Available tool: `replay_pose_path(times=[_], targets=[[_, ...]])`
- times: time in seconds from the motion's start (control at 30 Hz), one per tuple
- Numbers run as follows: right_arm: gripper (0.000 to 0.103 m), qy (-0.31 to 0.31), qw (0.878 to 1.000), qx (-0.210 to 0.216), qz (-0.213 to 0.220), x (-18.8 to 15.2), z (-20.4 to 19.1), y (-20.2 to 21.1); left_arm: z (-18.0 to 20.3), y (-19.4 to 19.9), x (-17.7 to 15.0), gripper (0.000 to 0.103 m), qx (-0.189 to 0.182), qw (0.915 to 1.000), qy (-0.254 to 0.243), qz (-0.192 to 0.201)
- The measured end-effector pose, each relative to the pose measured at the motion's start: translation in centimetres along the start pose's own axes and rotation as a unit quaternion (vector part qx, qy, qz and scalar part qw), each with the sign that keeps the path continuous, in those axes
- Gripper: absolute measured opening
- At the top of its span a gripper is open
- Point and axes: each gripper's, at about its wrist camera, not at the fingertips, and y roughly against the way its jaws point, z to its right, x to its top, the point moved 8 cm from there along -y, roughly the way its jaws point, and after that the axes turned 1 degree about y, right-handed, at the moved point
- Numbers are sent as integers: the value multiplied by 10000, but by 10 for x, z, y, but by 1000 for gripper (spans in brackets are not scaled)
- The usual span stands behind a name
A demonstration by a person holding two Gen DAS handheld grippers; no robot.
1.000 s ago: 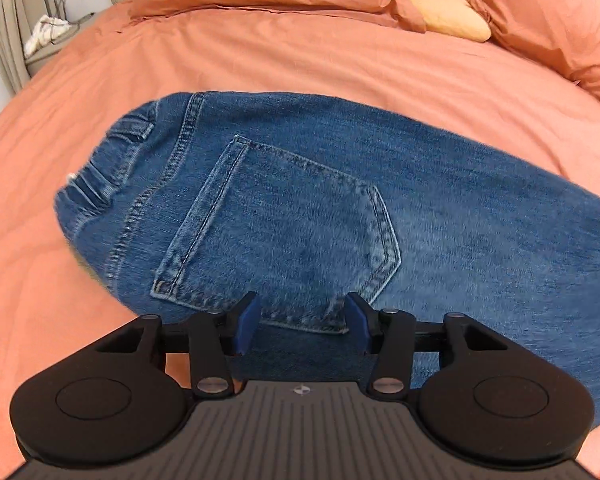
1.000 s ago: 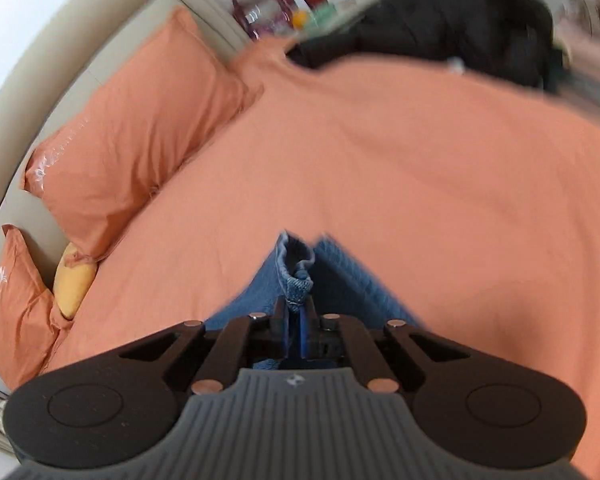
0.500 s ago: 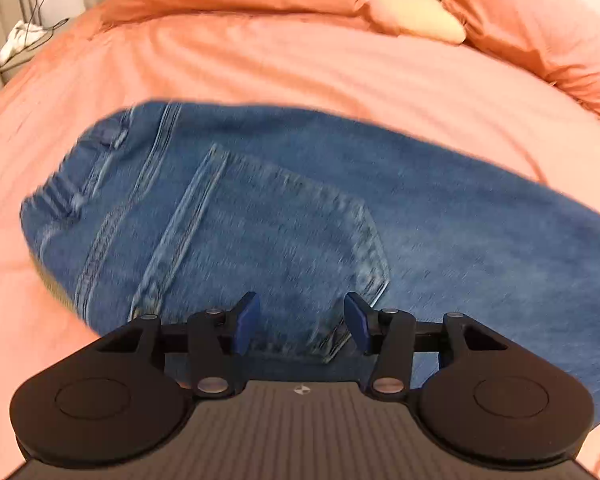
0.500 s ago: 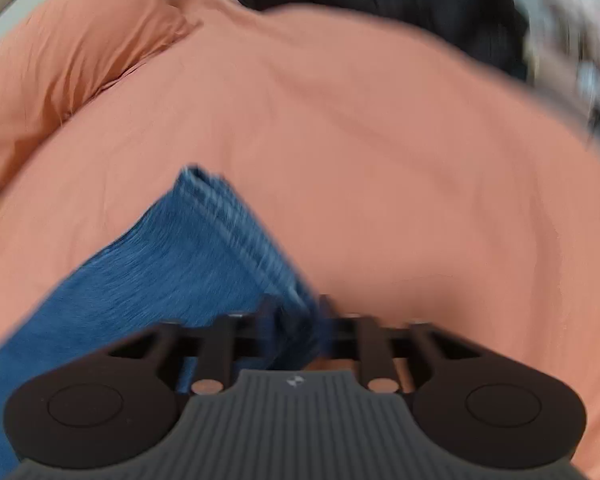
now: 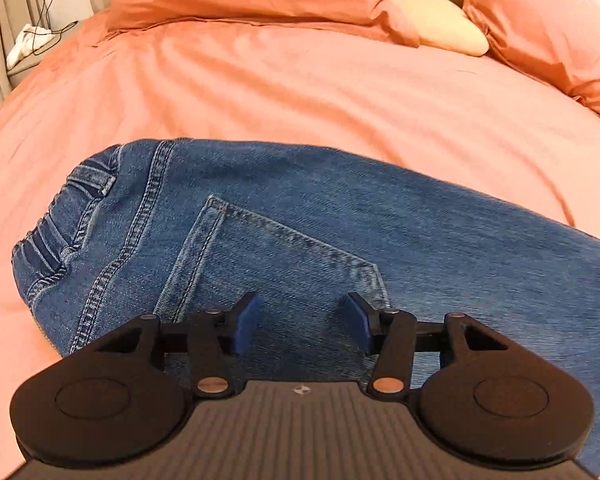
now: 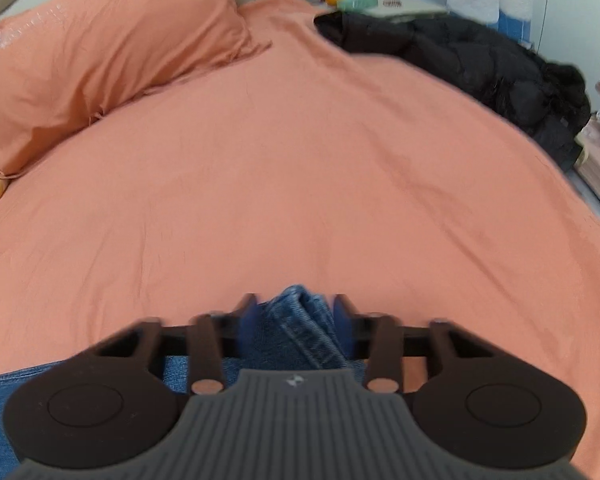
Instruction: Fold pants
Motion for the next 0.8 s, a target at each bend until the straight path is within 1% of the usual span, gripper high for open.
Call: replay_pose_path(times=[0.03,0.1,0.17,0.23,0.27,0.3,0.37,0.4,0.43,0.47,0.5,0.53,0.63,0.7,0.77,0.8], targets=[[6,-18,10000,-24,-10,-1,-2,-2,-1,-2,0,59,13,10000,-20,-18],[3,97,9996,-205,159,4,-2,-3,-2,-6,0,59,28,10000,-60,-28],[2,136,9991,-305,266,8,-3,-5,-1,-9,0,59,25,9999,-101,-25],[0,65,9987,-441,249,9,0,-12,-1,-12,0,59,65,9999,-100,-17],[0,49,9978,-627,230,8,3,-17,0,-14,0,59,84,9999,-89,-22],[0,33,9973,-710,186,6,6,-20,0,-15,0,59,104,9999,-79,-27],[0,-67,9979,-642,81,3,9,-25,2,-15,1,60,158,9998,-110,-32],[1,-85,9983,-557,128,3,10,-21,3,-13,2,60,181,9997,-155,-14],[4,-88,9986,-475,198,4,10,-14,4,-10,3,60,187,9996,-207,30],[17,-100,9986,-446,275,6,12,-4,6,-6,4,60,161,9995,-238,94],[35,-117,9986,-404,330,6,15,7,9,-2,5,60,106,9995,-257,155],[41,-125,9988,-296,363,4,17,18,14,4,6,60,27,9994,-292,204],[46,-239,9990,38,365,-13,28,48,37,21,4,60,-253,9977,-540,328],[60,-546,9975,300,321,-32,41,67,58,31,1,60,-488,9951,-771,370],[65,-932,9940,492,303,-52,56,81,82,40,-2,60,-700,9914,-1018,422],[65,-1167,9912,560,283,-63,65,86,94,43,-3,60,-786,9893,-1144,444]])
